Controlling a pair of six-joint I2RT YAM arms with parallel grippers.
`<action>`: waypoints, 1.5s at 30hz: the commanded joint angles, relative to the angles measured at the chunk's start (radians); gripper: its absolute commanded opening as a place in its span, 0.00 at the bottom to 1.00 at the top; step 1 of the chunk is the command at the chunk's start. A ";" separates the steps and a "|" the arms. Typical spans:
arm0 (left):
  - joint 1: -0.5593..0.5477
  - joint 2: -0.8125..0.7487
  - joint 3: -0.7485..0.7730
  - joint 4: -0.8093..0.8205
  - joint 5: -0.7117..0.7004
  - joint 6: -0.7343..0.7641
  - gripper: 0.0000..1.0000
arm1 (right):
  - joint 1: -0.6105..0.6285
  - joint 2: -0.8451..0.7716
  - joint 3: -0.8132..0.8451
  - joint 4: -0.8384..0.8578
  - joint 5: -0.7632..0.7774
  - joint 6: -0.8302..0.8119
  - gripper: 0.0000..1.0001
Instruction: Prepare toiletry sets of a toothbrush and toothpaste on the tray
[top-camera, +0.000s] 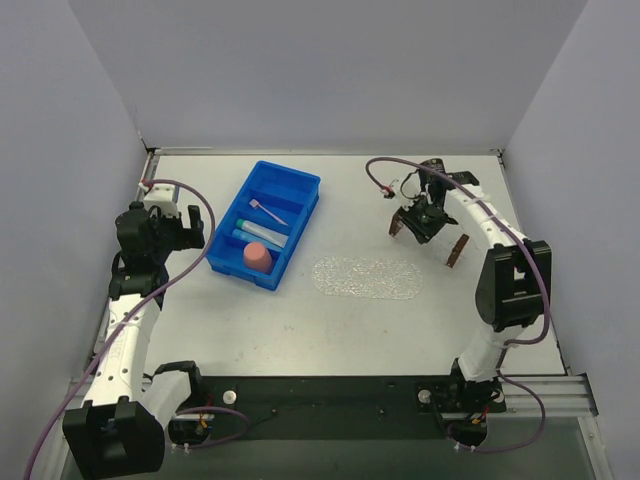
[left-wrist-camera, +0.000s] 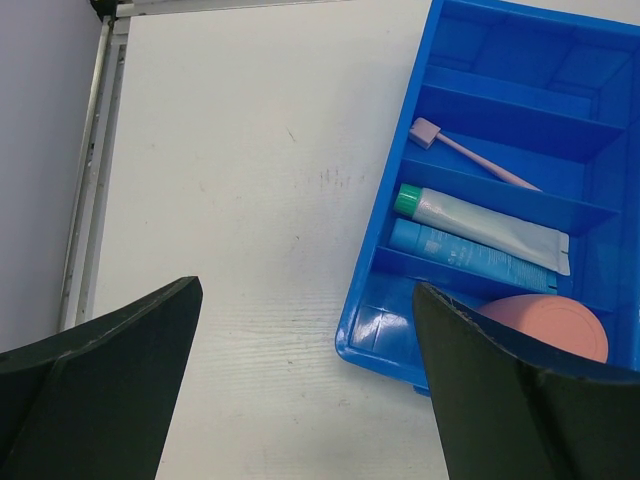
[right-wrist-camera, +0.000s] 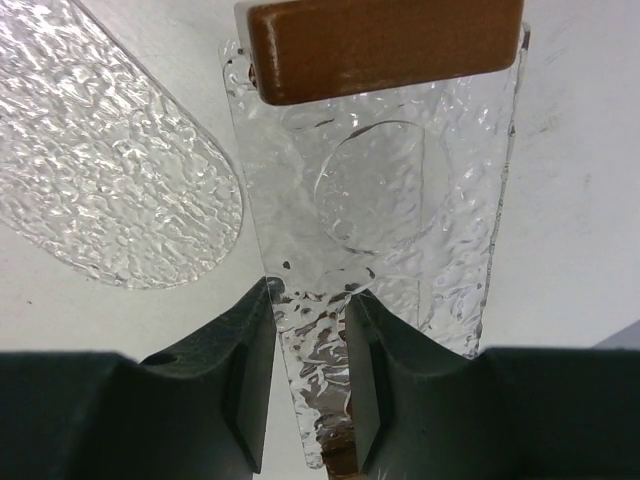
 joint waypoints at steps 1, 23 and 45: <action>0.004 0.003 0.027 0.023 -0.001 0.005 0.97 | 0.052 -0.126 -0.028 -0.019 0.019 -0.031 0.00; 0.007 -0.042 0.008 0.003 -0.024 0.019 0.97 | 0.342 -0.298 -0.283 0.205 0.047 -0.122 0.00; 0.010 -0.042 -0.002 0.016 -0.021 0.024 0.97 | 0.497 -0.253 -0.298 0.252 0.039 -0.105 0.00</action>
